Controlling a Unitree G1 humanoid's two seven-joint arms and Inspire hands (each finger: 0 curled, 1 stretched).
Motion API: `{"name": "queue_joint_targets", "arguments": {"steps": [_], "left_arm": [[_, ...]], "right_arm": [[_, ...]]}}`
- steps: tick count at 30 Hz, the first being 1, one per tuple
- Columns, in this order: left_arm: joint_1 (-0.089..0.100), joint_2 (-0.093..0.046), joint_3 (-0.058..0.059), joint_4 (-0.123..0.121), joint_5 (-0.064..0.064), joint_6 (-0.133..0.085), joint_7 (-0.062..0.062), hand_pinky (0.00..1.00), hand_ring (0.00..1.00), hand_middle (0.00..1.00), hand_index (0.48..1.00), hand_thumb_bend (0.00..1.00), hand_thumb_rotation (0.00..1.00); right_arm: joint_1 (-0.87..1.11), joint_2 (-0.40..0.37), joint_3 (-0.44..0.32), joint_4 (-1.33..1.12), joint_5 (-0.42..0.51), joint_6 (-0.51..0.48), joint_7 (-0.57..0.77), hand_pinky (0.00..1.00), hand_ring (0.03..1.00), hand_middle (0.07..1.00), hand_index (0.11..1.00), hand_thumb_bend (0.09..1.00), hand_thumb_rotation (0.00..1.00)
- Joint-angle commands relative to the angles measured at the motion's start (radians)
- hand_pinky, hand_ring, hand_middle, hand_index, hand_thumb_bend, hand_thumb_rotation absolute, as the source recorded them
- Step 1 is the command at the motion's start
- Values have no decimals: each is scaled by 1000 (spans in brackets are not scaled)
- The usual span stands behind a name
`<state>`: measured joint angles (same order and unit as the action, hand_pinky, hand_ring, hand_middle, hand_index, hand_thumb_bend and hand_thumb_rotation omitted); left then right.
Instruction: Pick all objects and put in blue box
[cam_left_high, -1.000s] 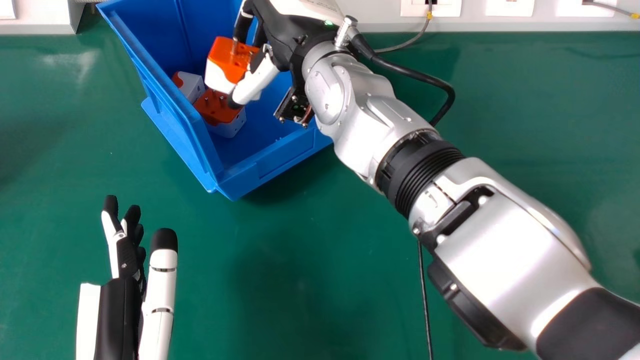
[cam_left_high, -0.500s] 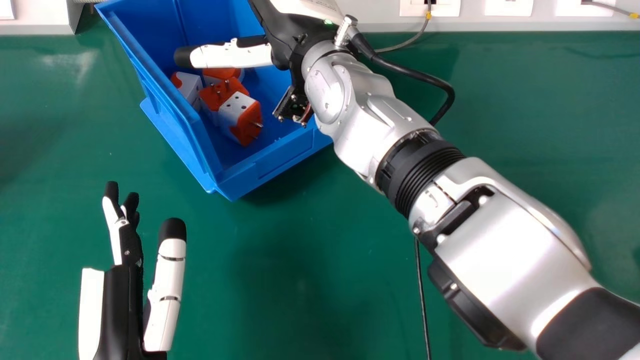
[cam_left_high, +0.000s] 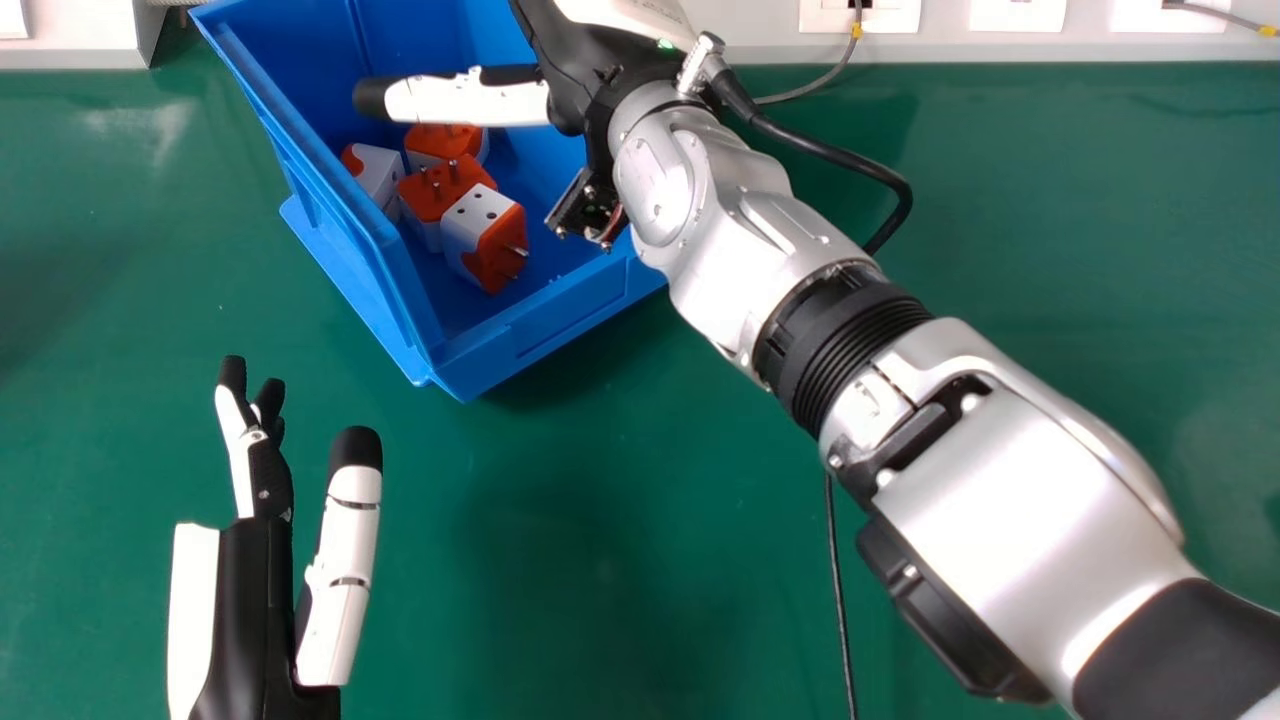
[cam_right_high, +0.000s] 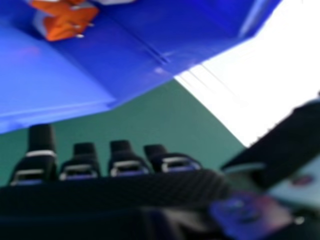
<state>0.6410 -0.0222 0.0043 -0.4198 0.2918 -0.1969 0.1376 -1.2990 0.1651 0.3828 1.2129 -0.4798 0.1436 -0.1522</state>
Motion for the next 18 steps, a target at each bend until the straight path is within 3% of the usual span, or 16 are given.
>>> {"name": "queue_joint_targets", "arguments": {"steps": [1, 5, 8, 12, 18], "left_arm": [[-8, 7, 9, -7, -5, 2, 2, 1000, 1000, 1000, 1000, 456, 1000], [-29, 23, 35, 2, -27, 5, -9, 1000, 1000, 1000, 1000, 451, 1000], [-42, 37, 57, 14, -46, 0, -16, 1000, 1000, 1000, 1000, 445, 1000], [-57, 54, 81, 23, -66, -2, -25, 1000, 1000, 1000, 1000, 459, 1000], [-80, 80, 121, 35, -84, -13, -38, 1000, 1000, 1000, 1000, 474, 1000]], "right_arm": [[21, 6, -24, -73, 17, -31, -42, 867, 1000, 1000, 1000, 699, 782], [123, -13, -39, -221, 26, -62, -82, 873, 1000, 1000, 1000, 664, 746], [324, -56, -36, -533, 8, -70, -86, 893, 1000, 1000, 1000, 606, 691], [530, -100, -26, -831, -12, -80, -64, 912, 1000, 1000, 1000, 562, 692], [881, -193, -57, -1178, 43, -248, -50, 941, 1000, 1000, 1000, 532, 743]]}}
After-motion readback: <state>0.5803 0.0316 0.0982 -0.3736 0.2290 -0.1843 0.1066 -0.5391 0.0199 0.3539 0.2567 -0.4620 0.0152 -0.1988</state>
